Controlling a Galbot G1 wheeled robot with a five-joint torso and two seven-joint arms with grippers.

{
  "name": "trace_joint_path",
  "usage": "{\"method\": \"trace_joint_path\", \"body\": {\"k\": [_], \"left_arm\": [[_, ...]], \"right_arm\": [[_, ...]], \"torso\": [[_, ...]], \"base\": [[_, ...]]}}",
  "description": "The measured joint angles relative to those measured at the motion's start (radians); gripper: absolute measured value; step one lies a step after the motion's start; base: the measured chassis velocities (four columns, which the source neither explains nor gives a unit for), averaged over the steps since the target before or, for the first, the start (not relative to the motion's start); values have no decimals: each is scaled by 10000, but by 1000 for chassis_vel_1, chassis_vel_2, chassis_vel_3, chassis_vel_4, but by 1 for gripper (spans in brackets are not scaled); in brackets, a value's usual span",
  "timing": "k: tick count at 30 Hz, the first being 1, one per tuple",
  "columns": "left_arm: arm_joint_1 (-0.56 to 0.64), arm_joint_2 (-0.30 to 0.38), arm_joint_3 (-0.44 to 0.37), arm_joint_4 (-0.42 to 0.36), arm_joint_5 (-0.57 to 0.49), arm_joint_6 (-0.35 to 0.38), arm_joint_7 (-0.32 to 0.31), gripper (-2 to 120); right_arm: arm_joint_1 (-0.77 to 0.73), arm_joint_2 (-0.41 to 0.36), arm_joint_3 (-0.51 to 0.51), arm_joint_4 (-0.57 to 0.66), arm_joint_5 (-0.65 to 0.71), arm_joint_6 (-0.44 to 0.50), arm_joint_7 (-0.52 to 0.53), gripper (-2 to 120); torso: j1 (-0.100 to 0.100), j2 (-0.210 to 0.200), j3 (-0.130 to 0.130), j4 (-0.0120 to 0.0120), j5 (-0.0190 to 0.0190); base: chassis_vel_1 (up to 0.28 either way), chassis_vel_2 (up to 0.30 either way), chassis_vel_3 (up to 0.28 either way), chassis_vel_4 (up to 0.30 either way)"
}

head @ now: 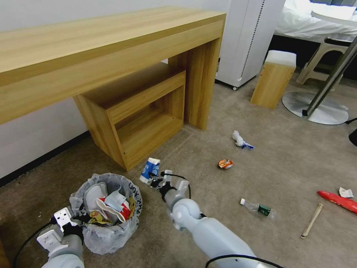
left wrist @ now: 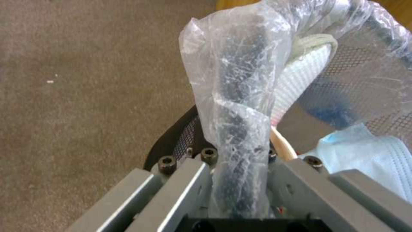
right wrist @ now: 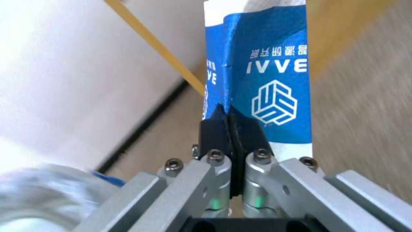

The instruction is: Pick up the trash bin and place the garbage on the floor into it.

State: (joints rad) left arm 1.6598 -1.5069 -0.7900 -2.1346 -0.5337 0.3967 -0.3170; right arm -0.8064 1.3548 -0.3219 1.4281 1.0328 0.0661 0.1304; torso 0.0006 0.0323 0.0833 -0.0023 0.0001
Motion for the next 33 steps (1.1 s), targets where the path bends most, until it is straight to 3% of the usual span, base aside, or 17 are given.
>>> {"method": "trace_joint_path", "body": {"k": [2, 4, 6, 8, 10, 14, 21, 22, 28, 33], "left_arm": [[-34, -6, 32, 14, 15, 17, -2, 1], [-40, -6, 38, 15, 17, 20, -2, 1], [-64, -6, 60, 16, 28, 32, -2, 1], [-66, -6, 60, 16, 30, 32, -2, 1], [-72, -17, 89, -16, 37, 42, -5, 1], [-75, -28, 109, -123, 38, 56, -2, 1], [-24, -70, 149, -407, 37, 131, -4, 1], [28, -101, 198, -601, 39, 207, -4, 1], [123, -161, 257, -953, 78, 256, 0, 1], [189, -187, 258, -1125, 81, 257, 8, 1]], "right_arm": [[-62, -556, 9, 616, -94, 788, -1096, 0], [-69, -650, 16, 718, -105, 889, -1284, 0], [-82, -1492, 11, 1605, -120, 1550, -2624, 0], [-68, -1627, -1, 1704, -128, 1635, -2791, 0], [202, -2640, -184, 2364, -198, 2164, -3721, 0], [713, -3439, -660, 2971, -201, 2442, -4389, 0], [1703, -4015, -2221, 3215, -120, 2473, -4565, 0], [2123, -4058, -3037, 3091, -57, 2386, -4377, 0], [2914, -3672, -4510, 2691, 106, 1889, -3443, 0], [3186, -3326, -5107, 2470, 97, 1648, -3040, 0]], "torso": [[-1, 0, -1, 0, 1], [0, 0, -1, 0, 2], [0, 0, -1, 0, 3], [-1, 1, -1, 0, 3], [0, 0, -1, -2, -1], [0, 0, -1, -2, 2], [0, 0, -1, 1, -1], [0, 0, 0, 1, 1], [0, 1, 0, 0, -1], [0, 0, 0, 1, -1]], "base": [[0, 0, 0, 0], [0, 0, 0, 0], [0, 0, 0, 0], [0, 0, 0, 0], [0, 0, 0, 0], [0, 0, 0, 0], [0, 0, 0, 0], [0, 0, 0, 0], [0, 0, 0, 0], [0, 0, 0, 0]]}}
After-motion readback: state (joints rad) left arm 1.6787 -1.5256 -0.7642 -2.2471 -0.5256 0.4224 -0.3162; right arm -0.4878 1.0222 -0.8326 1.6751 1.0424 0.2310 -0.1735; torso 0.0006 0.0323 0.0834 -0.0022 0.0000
